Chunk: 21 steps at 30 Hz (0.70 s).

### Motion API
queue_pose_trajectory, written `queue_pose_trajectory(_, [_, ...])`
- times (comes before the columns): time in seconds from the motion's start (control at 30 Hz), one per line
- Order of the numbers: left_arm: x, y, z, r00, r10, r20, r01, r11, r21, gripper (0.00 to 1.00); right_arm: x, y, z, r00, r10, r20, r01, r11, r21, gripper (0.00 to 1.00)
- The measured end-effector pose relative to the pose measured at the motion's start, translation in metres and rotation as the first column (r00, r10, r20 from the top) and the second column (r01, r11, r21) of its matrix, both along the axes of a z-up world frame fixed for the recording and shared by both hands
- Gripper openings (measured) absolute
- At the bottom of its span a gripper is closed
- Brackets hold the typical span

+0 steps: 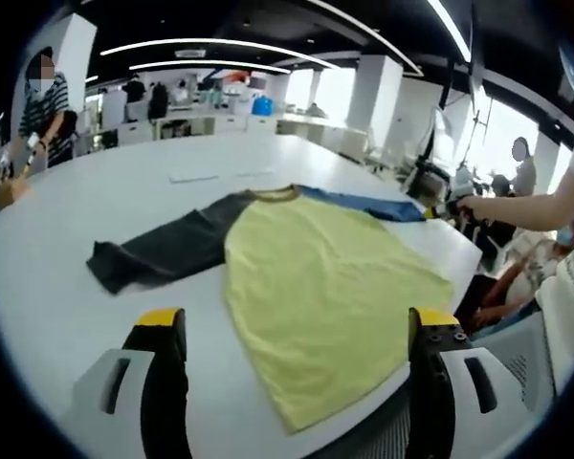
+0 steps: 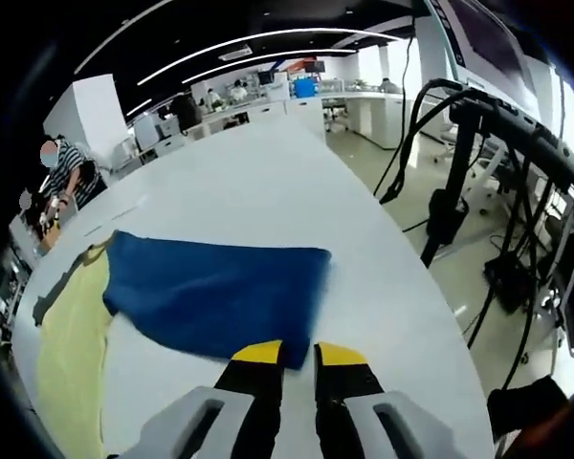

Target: Fold the garment on the visible template until the final outline fits inside the template.

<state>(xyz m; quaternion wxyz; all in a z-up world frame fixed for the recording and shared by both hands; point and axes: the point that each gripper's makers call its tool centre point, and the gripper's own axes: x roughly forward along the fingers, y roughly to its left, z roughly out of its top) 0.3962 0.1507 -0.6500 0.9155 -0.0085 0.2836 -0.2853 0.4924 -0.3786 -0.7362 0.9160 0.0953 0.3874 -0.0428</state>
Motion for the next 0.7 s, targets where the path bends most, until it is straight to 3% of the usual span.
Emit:
queue_pose_trajectory(0.13, [-0.0018, -0.0031, -0.0011, 1.0, -0.016, -0.001, 0.016, 1.0, 0.008, 0.92, 0.0016, -0.0007, -0.0021, 1.0, 0.008, -0.004, -0.008, 1.0, -0.005, 0.01])
queue_pose_trajectory(0.47, [-0.0025, -0.0049, 0.0001, 0.999, -0.034, 0.007, 0.034, 0.999, 0.024, 0.92, 0.0051, -0.0042, -0.0043, 1.0, 0.005, -0.005, -0.005, 1.0, -0.021, 0.0])
queue_pose_trajectory(0.57, [-0.0028, -0.004, 0.0015, 0.999, -0.037, 0.017, 0.037, 0.999, 0.031, 0.92, 0.0052, -0.0034, -0.0032, 0.999, 0.049, -0.013, -0.05, 0.997, -0.063, 0.0])
queue_pose_trajectory(0.7, [-0.0042, -0.0021, 0.0005, 0.999, -0.036, 0.011, 0.036, 0.999, 0.036, 0.93, 0.0067, -0.0042, 0.0015, 0.999, 0.036, -0.006, -0.036, 0.999, -0.033, 0.0])
